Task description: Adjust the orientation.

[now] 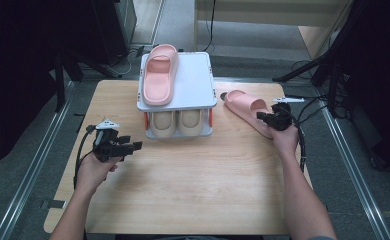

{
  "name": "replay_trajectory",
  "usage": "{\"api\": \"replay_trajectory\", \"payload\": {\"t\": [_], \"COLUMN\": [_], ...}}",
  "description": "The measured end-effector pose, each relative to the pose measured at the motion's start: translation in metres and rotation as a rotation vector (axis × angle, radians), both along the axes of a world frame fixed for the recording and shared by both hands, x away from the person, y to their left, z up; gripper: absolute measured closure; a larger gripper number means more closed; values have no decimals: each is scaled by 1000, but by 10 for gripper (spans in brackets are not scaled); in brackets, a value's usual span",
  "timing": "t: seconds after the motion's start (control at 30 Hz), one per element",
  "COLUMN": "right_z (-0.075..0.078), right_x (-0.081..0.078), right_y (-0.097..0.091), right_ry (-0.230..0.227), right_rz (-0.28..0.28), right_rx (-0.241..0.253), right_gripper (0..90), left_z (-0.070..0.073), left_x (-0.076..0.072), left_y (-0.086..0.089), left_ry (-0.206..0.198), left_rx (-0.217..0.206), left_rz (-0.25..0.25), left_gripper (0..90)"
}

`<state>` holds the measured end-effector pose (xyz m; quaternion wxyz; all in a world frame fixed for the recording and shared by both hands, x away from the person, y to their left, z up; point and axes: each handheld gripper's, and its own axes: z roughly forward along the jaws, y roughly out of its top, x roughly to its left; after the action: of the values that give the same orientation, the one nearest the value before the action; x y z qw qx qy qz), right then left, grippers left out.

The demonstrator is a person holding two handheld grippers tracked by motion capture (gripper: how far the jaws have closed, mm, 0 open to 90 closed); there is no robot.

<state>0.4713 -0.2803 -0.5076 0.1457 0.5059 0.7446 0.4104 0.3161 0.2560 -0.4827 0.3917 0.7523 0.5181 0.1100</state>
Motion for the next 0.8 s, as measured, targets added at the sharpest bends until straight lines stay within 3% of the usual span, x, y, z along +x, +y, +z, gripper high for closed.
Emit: {"api": "replay_trajectory", "payload": {"t": [0.17, 0.27, 0.4, 0.53, 0.8], "right_z": [-3, -5, -5, -5, -4], "right_x": [7, 9, 10, 10, 9], "right_y": [3, 9, 12, 16, 26], "right_ry": [21, 27, 35, 41, 45], "right_rz": [-2, 1, 9, 20, 43], "right_rx": [-7, -48, -44, -44, -45], "right_gripper": [900, 900, 900, 897, 893], "left_z": [-2, -3, -3, -3, -3], "left_x": [-4, -6, -8, -7, -7], "left_y": [4, 6, 8, 9, 8], "left_ry": [13, 22, 23, 28, 21], "left_rx": [7, 4, 3, -34, -18], "left_rz": [10, 18, 20, 9, 4], "left_gripper": [365, 359, 358, 358, 359]}}
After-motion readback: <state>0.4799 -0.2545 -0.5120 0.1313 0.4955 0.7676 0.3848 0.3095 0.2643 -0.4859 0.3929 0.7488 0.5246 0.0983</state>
